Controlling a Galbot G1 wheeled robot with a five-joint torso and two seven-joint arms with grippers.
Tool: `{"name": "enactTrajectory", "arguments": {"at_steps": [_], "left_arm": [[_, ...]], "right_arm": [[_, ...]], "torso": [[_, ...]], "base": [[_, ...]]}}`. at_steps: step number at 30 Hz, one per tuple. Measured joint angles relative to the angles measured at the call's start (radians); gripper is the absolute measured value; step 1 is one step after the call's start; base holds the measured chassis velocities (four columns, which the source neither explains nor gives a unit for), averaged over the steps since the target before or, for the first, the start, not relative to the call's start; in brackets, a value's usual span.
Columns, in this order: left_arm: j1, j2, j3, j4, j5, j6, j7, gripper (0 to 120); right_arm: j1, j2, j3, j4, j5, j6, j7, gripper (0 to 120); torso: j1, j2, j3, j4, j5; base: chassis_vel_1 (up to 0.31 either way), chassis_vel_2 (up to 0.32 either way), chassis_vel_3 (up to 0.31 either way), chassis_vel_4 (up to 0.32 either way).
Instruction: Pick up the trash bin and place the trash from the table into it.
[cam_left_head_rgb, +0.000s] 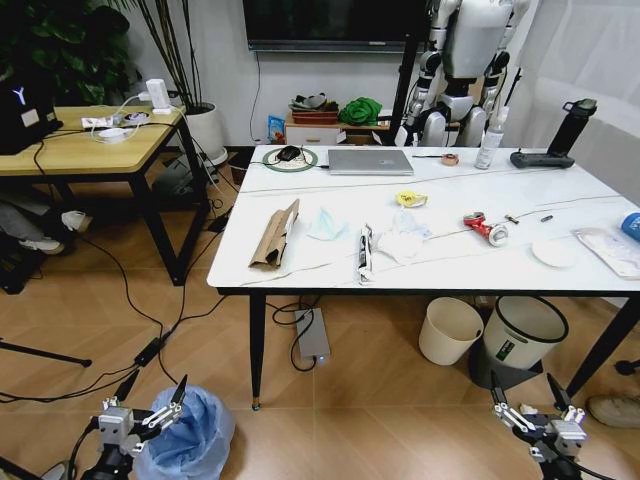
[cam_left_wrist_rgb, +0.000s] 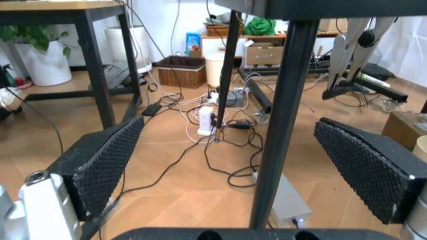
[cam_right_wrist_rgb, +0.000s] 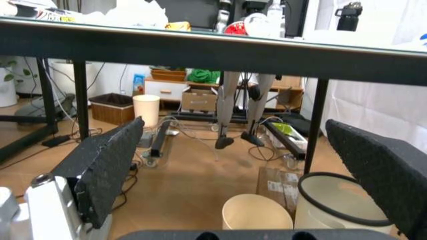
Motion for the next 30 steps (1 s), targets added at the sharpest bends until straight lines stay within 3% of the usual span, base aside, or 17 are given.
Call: {"name": "enactTrajectory", "arguments": {"at_steps": [20,30], "left_arm": [[-0.004,0.005,0.001,0.025,-0.008,0.009,0.005,100],[-0.065,0.048,-0.019,0.178,-0.048,0.081,-0.007,100]], "right_arm": [[-0.001,0.007,-0.004,-0.002,-0.008,0.002,0.0,100],[0.025,0.051,-0.04,-0.029,-0.039,0.015,0.0,100]], "torso": [[-0.037,-0.088,-0.051,0.0,0.0],[-0.057,-0.135,-0.078,0.0,-0.0002]], "base": [[0.0,0.0,0.0,0.0],[0.0,0.0,0.0,0.0]]}}
